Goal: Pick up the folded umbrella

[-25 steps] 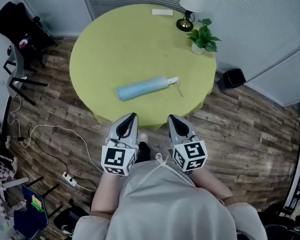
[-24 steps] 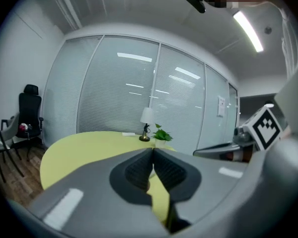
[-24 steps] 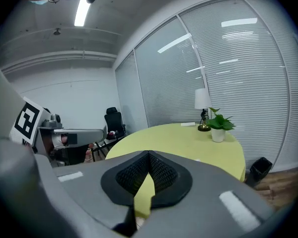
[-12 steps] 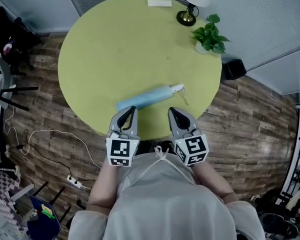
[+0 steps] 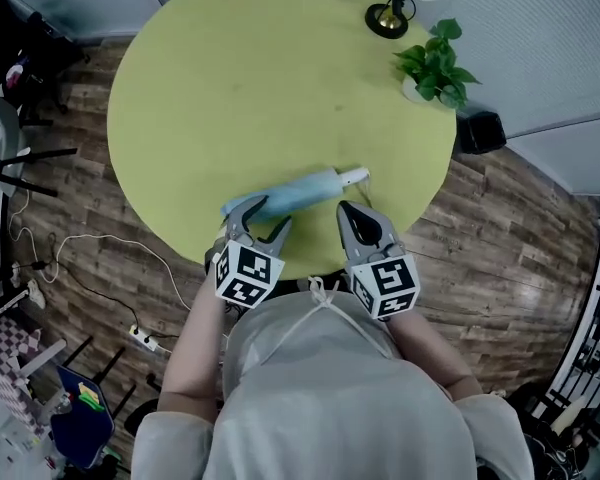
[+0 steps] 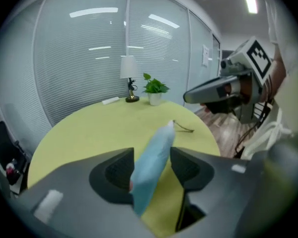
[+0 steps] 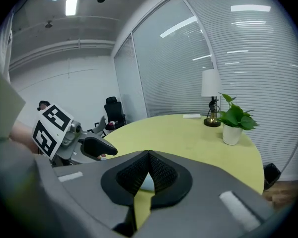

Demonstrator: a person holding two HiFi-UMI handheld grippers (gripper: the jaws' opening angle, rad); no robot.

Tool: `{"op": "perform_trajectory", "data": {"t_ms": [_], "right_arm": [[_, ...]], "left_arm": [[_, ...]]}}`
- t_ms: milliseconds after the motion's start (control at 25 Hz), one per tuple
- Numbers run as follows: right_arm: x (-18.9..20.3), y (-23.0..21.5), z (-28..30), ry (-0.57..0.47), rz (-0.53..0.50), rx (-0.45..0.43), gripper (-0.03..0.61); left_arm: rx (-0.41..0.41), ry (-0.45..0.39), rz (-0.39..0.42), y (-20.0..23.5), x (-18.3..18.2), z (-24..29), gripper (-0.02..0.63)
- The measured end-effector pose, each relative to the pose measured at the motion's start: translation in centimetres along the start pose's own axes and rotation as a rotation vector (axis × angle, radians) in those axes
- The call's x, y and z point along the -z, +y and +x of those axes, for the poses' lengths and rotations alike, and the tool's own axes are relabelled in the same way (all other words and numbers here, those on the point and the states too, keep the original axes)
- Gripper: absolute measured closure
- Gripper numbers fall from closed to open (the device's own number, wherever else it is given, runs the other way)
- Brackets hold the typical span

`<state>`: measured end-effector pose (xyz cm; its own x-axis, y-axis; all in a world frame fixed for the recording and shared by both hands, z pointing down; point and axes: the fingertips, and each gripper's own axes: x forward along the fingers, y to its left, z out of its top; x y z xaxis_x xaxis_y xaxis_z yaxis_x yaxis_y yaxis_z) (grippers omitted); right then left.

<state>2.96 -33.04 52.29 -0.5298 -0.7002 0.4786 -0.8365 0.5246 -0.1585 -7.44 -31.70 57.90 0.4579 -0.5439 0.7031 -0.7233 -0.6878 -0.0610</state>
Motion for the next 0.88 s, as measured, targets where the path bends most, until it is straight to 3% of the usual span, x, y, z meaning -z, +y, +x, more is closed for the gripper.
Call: {"op": "perform_trajectory", "data": {"t_ms": [120,200,640,880], "right_arm": [[0.2,-1.2,0.7,0.017,-0.004,-0.006,0.579],[0.5,-1.9,1.1,0.034,0.002,-0.014,0.578],[1.4,-4.6,2.9,0.056,0.025,-0.032,0.578],[1.8,-4.7,3.4,0.077,0.023,-0.043,0.578]], "left_arm": [[0.081,0.099,0.119,-1.0,1.0,2.4,0.274],[0.099,0.163,0.192,-1.2,1.8,3.9,0.239],[0.192,0.453,0.42,0.0,5.5,9.3,0.218],[0.282,0.543,0.453,-0.3,7.0,10.1,0.254]]}}
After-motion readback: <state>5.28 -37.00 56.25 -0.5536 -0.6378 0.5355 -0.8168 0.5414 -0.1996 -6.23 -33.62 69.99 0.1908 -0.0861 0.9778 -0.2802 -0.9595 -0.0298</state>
